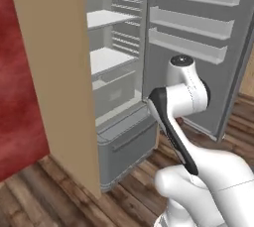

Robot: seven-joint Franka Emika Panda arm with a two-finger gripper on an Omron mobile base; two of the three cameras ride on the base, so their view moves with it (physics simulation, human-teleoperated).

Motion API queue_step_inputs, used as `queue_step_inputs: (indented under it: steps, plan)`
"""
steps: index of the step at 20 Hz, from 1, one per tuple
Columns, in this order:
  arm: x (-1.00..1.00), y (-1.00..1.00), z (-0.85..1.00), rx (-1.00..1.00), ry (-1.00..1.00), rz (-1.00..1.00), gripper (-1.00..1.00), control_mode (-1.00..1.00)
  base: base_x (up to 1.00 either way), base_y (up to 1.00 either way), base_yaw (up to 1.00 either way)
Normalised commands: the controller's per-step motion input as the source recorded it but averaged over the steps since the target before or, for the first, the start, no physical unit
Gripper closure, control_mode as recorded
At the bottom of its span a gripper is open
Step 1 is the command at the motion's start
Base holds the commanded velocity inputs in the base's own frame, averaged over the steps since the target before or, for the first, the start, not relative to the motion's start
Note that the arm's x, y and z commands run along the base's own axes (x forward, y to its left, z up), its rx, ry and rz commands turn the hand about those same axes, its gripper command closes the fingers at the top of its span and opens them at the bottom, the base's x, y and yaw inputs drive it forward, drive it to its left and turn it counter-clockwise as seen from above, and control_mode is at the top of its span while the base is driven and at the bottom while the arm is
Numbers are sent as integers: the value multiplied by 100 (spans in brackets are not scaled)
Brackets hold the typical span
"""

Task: Move the hot dog bun to the plate on the dining table and place the condiment next to that plate. Then navigate to the fridge and take the sausage and place it on the plate as well.

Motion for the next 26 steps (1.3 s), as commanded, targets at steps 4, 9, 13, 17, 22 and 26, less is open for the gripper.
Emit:
queue_step_inputs:
  steps: [4, 9, 13, 17, 22, 26]
  plan:
    - [0, 0, 0, 0, 0, 0, 100, 100, -73, 42, -62]
    - [0, 0, 0, 0, 0, 0, 100, 100, -87, 3, -63]
    - [0, 0, 0, 0, 0, 0, 100, 100, -45, 0, -49]
    - [0, 0, 0, 0, 0, 0, 100, 100, -17, 0, -38]
    - [0, 0, 0, 0, 0, 0, 100, 100, 20, 0, -28]
    - [0, 0, 0, 0, 0, 0, 100, 100, 32, -20, -24]
